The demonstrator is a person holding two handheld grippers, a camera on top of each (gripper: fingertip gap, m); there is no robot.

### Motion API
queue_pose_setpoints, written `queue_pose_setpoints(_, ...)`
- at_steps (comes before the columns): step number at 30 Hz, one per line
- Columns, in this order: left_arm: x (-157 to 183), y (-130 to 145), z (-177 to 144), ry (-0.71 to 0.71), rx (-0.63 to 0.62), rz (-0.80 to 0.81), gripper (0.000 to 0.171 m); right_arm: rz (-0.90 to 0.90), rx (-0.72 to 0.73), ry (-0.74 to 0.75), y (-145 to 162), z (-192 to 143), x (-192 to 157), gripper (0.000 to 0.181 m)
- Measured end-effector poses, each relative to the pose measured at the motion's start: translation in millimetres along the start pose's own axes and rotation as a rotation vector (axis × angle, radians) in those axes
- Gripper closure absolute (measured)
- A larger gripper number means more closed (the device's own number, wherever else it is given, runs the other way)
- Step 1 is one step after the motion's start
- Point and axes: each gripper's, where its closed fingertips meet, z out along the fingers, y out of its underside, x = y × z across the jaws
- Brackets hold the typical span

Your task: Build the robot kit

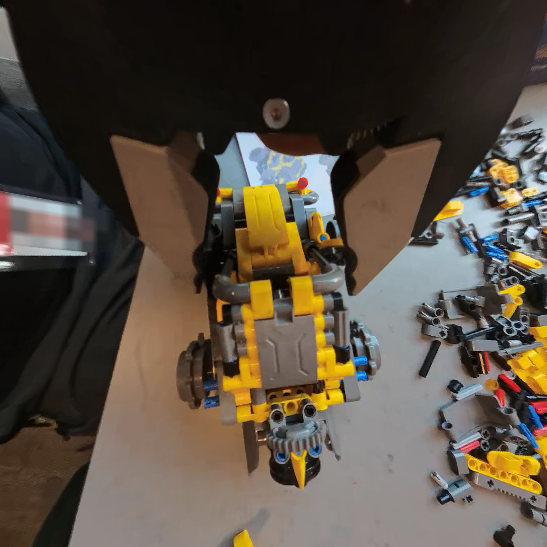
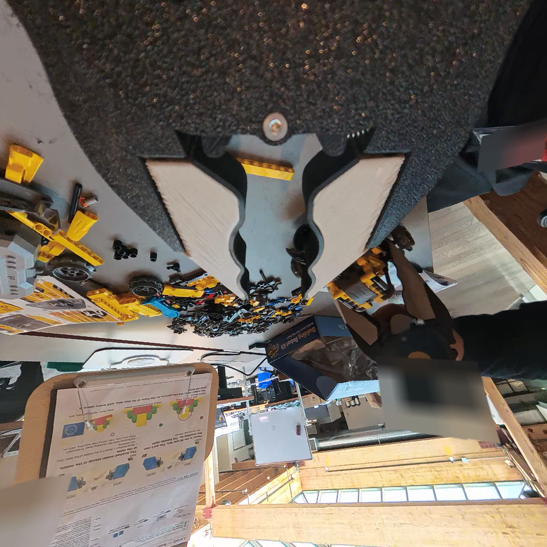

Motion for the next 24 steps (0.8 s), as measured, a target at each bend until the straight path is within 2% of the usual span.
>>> queue_pose_setpoints(4, 1, -9, -8, 0.071, 0.094, -0.096, 0.078, 0.009, 0.002, -0.007, 0, 0, 0, 0.147)
queue_pose_setpoints(7, 8, -10, -1, 0.063, 0.076, -0.058, 0.075, 0.015, 0.005, -0.008, 0, 0, 1, 0.147)
queue_pose_setpoints(11, -4, 1, 14, -0.089, -0.046, -0.022, 0.072, 0.025, 0.016, -0.015, -2, -1, 1, 0.147)
queue_pose_setpoints(17, -6, 0, 16, -0.102, -0.029, -0.034, 0.070, 0.034, 0.025, -0.016, -3, -2, 2, 0.147)
queue_pose_setpoints(21, -10, 0, 19, -0.131, -0.061, -0.008, 0.066, 0.034, 0.028, -0.015, -3, -2, 2, 0.147)
queue_pose_setpoints(24, -12, -2, 19, -0.148, -0.069, 0.003, 0.071, 0.038, 0.036, -0.015, -4, -3, 2, 0.147)
